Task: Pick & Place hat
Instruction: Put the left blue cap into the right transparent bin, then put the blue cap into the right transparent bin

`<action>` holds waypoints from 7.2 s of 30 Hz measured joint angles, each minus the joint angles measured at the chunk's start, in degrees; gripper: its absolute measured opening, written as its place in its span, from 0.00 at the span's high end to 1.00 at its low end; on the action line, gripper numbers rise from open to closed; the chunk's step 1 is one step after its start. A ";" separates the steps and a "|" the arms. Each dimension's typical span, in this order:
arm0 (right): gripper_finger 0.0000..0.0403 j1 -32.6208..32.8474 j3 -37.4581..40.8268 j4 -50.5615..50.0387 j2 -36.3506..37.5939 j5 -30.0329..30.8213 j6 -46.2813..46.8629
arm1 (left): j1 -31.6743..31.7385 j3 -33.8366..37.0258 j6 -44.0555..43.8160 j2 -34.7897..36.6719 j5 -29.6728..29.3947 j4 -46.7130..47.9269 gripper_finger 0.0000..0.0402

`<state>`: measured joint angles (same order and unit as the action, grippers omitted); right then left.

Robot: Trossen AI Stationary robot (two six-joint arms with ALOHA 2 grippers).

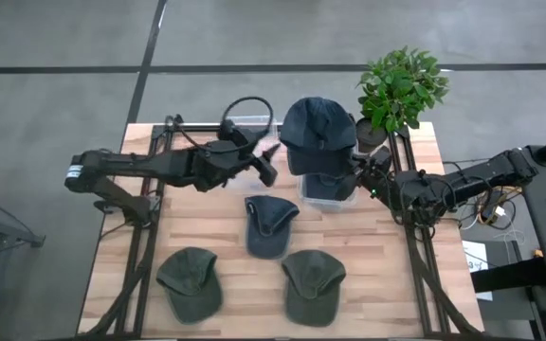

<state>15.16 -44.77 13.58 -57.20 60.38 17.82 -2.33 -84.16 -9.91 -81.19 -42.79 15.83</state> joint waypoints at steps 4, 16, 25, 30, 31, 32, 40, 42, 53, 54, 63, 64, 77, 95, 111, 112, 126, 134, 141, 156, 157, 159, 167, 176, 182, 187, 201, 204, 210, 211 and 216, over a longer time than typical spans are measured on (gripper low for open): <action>0.97 0.02 0.00 -4.11 3.03 -5.79 5.86 | 0.00 0.05 0.71 4.04 -1.71 7.49 0.50; 0.97 -1.31 0.00 -21.60 18.14 -36.47 34.87 | -0.19 10.49 2.09 14.55 -4.87 19.40 0.50; 0.97 -1.31 0.00 -23.69 22.73 -41.36 47.00 | -1.15 27.90 -1.76 23.87 -4.66 13.58 0.50; 0.97 -1.31 0.00 -24.36 22.16 -41.05 48.17 | -1.79 34.35 -1.33 28.23 -4.65 6.04 0.50; 0.97 -1.32 -0.01 -24.44 21.87 -40.07 48.13 | -1.79 35.22 -0.92 28.97 -4.63 5.03 0.50; 0.97 -1.33 0.00 -24.79 21.48 -38.09 48.06 | -1.79 35.87 -0.64 29.70 -4.63 4.55 0.50; 0.97 -4.46 -0.01 -37.12 17.46 -18.79 48.13 | -1.79 38.74 -1.06 35.18 -4.65 4.20 0.50; 0.97 -6.49 0.00 -39.66 16.03 -17.96 49.89 | -1.79 39.37 -1.59 36.41 -4.65 4.22 0.50; 0.97 -18.80 0.00 -40.01 5.73 -26.39 48.47 | -1.79 41.57 -1.83 38.27 -4.65 4.37 0.50; 0.97 -19.62 0.00 -40.01 5.15 -27.42 48.30 | -1.79 41.73 -1.91 38.27 -4.65 4.33 0.50; 0.97 -22.19 0.00 -42.46 1.03 -31.51 48.60 | -1.79 42.92 -2.49 38.36 -4.70 4.35 0.50; 0.97 -22.23 0.00 -43.39 0.83 -31.51 49.39 | -1.79 42.95 -2.49 38.39 -4.76 4.32 0.50; 0.96 -22.23 0.00 -46.68 0.76 -30.41 52.12 | -1.79 43.17 -2.08 38.92 -4.87 4.33 0.50; 0.68 -22.34 -0.50 -48.75 0.94 -33.82 55.13 | -1.79 43.17 0.29 39.16 -4.89 4.38 0.50; 0.78 -22.29 -8.93 -62.71 0.92 -39.01 55.60 | -1.79 43.17 1.03 39.69 -4.91 4.27 0.50; 0.78 -22.29 -9.36 -62.71 0.82 -38.99 55.29 | -1.78 43.17 1.03 39.74 -4.91 4.27 0.50; 0.83 -21.19 -13.40 -62.53 -2.91 -41.48 37.14 | -1.77 43.17 -0.11 39.46 -4.89 2.73 0.50; 0.83 -17.09 -13.20 -62.16 -0.59 -41.79 31.77 | -1.79 43.17 -2.88 39.36 -3.80 2.74 0.50; 0.83 -10.87 -13.16 -62.30 2.17 -37.56 30.91 | -2.83 42.45 -10.55 37.38 8.03 2.21 0.50; 0.83 -0.74 -12.44 -62.95 15.35 -30.14 17.14 | -11.16 28.56 -22.27 23.39 9.25 19.22 0.50; 0.83 -0.74 -12.05 -62.97 16.86 -30.16 16.21 | -11.79 27.59 -23.47 22.71 9.22 20.75 0.50; 0.83 -0.74 -11.08 -62.93 19.78 -30.15 14.72 | -13.15 26.08 -25.33 21.30 9.21 22.82 0.50; 0.80 -0.76 -2.09 -54.40 33.11 -31.42 10.59 | -17.26 22.47 -32.52 15.95 10.17 28.31 0.50; 0.83 -0.76 10.90 -40.63 39.65 -37.50 5.60 | -18.25 18.75 -44.47 10.95 14.63 35.33 0.50; 0.82 -0.76 13.98 -38.54 41.39 -37.48 4.44 | -18.25 18.38 -48.93 8.70 16.84 37.45 0.50; 0.81 -0.76 14.05 -38.27 41.44 -37.48 4.52 | -18.22 18.38 -53.87 6.50 16.84 37.63 0.50; 0.83 -0.78 13.99 -34.63 41.49 -39.55 -2.93 | -17.92 17.73 -64.31 -1.98 18.96 34.57 0.50; 0.82 -0.79 14.01 -34.20 41.89 -40.30 -4.55 | -17.94 17.73 -65.97 -2.62 18.93 34.25 0.50; 0.80 -0.76 17.34 -34.20 43.53 -45.52 -1.78 | -17.94 17.73 -70.06 -4.04 18.97 34.18 0.50; 0.80 -0.77 18.10 -34.25 43.82 -45.52 -1.04 | -17.94 17.73 -71.06 -4.28 18.94 34.14 0.50; 0.82 -0.76 21.77 -29.29 44.82 -46.05 -0.49 | -17.96 17.77 -72.63 -5.07 18.96 33.49 0.50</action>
<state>14.39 -23.00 -15.71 -12.39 14.33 17.33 -20.29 -66.39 -82.54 -86.25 -23.83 49.32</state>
